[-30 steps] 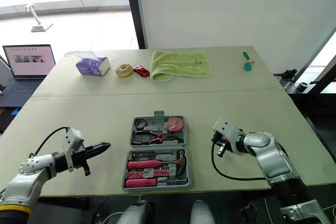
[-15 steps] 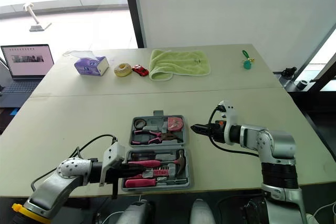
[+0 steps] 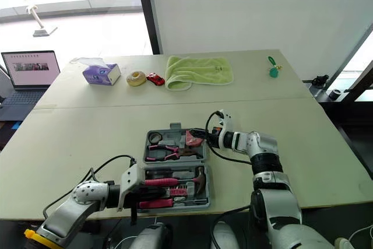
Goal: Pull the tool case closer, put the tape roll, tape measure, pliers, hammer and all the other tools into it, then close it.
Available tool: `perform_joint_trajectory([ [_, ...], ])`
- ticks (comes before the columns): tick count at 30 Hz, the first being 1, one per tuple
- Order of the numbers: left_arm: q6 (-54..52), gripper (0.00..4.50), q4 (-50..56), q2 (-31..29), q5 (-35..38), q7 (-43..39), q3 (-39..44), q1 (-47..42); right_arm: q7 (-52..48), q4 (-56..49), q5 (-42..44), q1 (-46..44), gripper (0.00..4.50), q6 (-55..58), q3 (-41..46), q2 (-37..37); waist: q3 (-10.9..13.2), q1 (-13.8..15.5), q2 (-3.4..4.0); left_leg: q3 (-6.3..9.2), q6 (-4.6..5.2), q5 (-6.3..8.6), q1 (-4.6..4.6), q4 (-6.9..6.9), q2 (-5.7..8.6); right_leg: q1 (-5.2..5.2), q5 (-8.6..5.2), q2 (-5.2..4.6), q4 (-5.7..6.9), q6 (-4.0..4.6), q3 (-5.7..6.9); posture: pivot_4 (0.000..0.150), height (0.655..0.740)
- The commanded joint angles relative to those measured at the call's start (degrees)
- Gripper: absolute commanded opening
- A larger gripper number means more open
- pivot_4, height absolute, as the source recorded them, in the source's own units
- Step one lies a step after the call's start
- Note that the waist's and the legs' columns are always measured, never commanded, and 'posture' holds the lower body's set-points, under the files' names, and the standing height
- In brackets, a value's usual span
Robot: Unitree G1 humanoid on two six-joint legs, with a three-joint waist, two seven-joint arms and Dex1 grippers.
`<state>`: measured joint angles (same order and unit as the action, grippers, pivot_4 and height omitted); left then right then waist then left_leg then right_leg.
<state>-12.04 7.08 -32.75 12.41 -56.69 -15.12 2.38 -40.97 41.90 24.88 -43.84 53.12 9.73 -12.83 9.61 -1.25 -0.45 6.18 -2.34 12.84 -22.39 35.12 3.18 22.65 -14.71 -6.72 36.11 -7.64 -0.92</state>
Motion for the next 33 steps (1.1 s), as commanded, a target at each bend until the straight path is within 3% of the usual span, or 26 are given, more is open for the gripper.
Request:
perform_joint_trajectory([
  [1, -1.4, 0.0, -2.4, 0.2, -2.3, 1.1, -2.1, 1.1, -3.8, 6.4, 1.0, -2.7, 4.48, -2.8, 0.7, 1.7, 0.0, -0.2, 0.02, 0.01, 0.0, 0.0, 0.0, -0.01, -0.01, 0.0, 0.0, 0.02, 0.01, 0.0, 0.0, 0.15, 0.74],
  [10, 0.7, 0.0, -4.7, 3.0, -1.0, 3.2, 0.2, 3.0, -14.2, 2.3, 9.1, -2.7, 4.48, 5.0, 5.5, 0.2, 0.0, -1.1, 0.28, 0.05, 0.0, 0.0, -0.01, -0.05, -0.01, 0.04, 0.01, 0.02, 0.06, -0.02, -0.02, 0.15, 0.74],
  [14, 4.7, 0.0, -2.9, 4.0, 3.9, 2.9, 6.6, 5.3, -15.9, -3.7, 12.8, -0.7, 4.48, 10.9, 6.2, -0.8, 0.0, -1.1, 0.29, 0.14, 0.0, 0.0, -0.02, -0.05, -0.01, 0.04, 0.01, 0.0, 0.05, -0.02, -0.02, 0.15, 0.74],
  [18, -5.2, 0.0, 1.7, 0.0, 18.5, 1.7, 21.2, 8.4, -16.1, -15.3, 18.8, 2.6, 4.48, 19.4, 6.8, -2.7, 0.0, -1.3, 0.29, 0.27, 0.0, 0.01, -0.25, -0.11, -0.11, 0.42, 0.0, 0.05, 0.14, 0.01, -0.02, 0.15, 0.74],
  [23, -9.0, 0.0, 2.6, -7.1, 21.7, 0.2, 32.3, 14.2, -14.7, -29.4, 26.6, 8.7, 4.48, 29.5, 8.0, -5.6, 0.0, -1.3, 0.37, 0.33, 0.01, 0.0, -0.78, 0.03, -0.07, 0.85, 0.0, -0.02, 0.16, 0.01, 0.01, 0.15, 0.74],
  [27, -5.3, 0.0, -1.3, -11.2, 16.1, 1.9, 37.0, 15.5, -13.7, -45.1, 32.7, 18.0, 4.48, 37.3, 6.3, -9.8, 0.0, -0.5, 0.29, 0.3, 0.0, 0.0, -0.88, 0.07, -0.01, 0.8, -0.01, -0.08, 0.0, 0.02, 0.06, 0.15, 0.74],
  [30, -7.8, 0.0, -1.8, -13.4, 19.4, -2.2, 38.2, 14.7, -14.7, -54.8, 32.9, 24.1, 4.48, 33.7, 4.8, -15.6, 0.1, 0.4, 0.32, 0.29, 0.0, 0.01, -0.92, 0.07, -0.04, 0.86, -0.11, -0.08, 0.01, 0.21, 0.08, 0.15, 0.74],
  [33, -7.7, 0.0, -1.8, -15.2, 18.2, -4.0, 36.8, 13.0, -18.1, -62.8, 24.1, 30.8, 4.48, 16.8, 1.1, -23.0, 0.1, 0.6, 0.28, 0.13, -0.01, 0.01, -0.96, 0.14, -0.05, 0.83, -0.15, -0.12, -0.08, 0.25, 0.07, 0.15, 0.74],
])
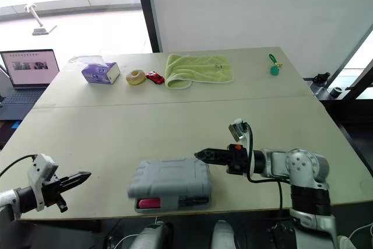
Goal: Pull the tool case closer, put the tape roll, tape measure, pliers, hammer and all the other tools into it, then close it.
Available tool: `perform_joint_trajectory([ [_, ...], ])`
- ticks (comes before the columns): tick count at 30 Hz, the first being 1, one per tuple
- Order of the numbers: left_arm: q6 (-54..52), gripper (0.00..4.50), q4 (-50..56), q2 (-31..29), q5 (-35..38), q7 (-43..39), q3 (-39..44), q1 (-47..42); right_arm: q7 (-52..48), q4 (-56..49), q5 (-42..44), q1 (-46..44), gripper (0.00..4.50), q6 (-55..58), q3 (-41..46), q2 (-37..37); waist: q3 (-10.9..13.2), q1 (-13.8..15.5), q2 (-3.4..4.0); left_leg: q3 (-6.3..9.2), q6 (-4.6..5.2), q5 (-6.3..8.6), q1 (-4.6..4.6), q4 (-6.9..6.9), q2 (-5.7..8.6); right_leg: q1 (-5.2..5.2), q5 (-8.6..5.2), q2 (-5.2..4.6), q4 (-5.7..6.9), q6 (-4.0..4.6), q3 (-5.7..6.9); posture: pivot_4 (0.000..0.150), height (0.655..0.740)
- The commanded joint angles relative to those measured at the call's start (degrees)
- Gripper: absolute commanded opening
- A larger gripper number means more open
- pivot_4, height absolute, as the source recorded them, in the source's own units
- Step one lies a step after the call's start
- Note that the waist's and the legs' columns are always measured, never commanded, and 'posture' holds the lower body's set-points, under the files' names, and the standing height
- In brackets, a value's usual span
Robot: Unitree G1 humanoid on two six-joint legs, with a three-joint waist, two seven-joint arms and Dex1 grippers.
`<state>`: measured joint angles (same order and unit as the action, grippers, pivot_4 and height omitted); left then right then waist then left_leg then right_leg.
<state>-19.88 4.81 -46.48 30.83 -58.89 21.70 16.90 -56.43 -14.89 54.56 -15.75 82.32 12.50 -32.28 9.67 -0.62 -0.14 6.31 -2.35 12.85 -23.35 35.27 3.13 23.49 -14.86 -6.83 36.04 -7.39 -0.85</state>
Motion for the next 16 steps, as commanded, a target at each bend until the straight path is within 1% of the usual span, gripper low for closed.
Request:
perform_joint_trajectory([
  [1, 0.8, 0.0, -0.4, -1.8, -1.4, -1.7, -0.9, -2.1, -2.7, -6.3, -8.1, 4.0, 4.48, -16.9, -2.1, -4.9, 0.0, 0.0, -0.06, -0.06, 0.0, 0.0, 0.01, 0.0, 0.0, -0.01, 0.0, 0.0, -0.01, -0.01, 0.0, 0.15, 0.74],
  [2, 0.8, 0.0, 0.3, -2.3, -2.3, -1.4, -1.9, -3.5, -3.6, -6.3, -12.3, 5.8, 4.48, -24.4, -1.6, -6.8, 0.0, 0.0, -0.19, -0.08, 0.0, 0.0, 0.01, 0.0, 0.01, -0.03, -0.01, 0.0, -0.02, -0.01, 0.03, 0.15, 0.74],
  [5, 1.5, 0.0, 1.5, -2.8, -4.4, -0.3, -3.2, -7.0, -4.5, -4.9, -21.3, 10.0, 4.48, -41.4, 0.5, -10.6, 0.1, 0.0, -0.31, -0.13, -0.01, 0.0, 0.0, 0.0, 0.02, -0.02, 0.01, 0.0, -0.03, -0.03, 0.03, 0.15, 0.74],
  [9, 3.9, 0.0, -0.3, -3.3, -7.0, -0.4, -4.1, -9.8, -5.3, -0.9, -28.9, 15.1, 4.48, -57.9, 2.9, -13.0, 0.2, -0.2, -0.43, -0.17, -0.01, 0.0, 0.01, -0.02, 0.01, -0.01, 0.13, 0.01, -0.03, -0.25, 0.02, 0.15, 0.74],
  [12, 5.3, 0.0, -3.5, -4.4, -9.7, -0.2, -4.9, -12.0, -5.5, 2.9, -31.6, 18.1, 4.48, -65.5, 5.2, -13.7, 0.2, 0.0, -0.46, -0.16, -0.01, 0.0, 0.03, -0.04, -0.01, -0.02, 0.13, 0.04, -0.01, -0.24, 0.03, 0.15, 0.74],
  [16, 7.0, 0.0, -11.2, -6.2, -12.2, -0.1, -5.2, -17.3, -5.5, 5.9, -33.4, 20.1, 4.48, -70.8, 5.8, -14.0, 0.2, 0.0, -0.5, -0.13, -0.01, -0.01, 0.06, 0.0, -0.02, -0.06, 0.05, 0.06, 0.02, -0.07, 0.04, 0.15, 0.74],
])
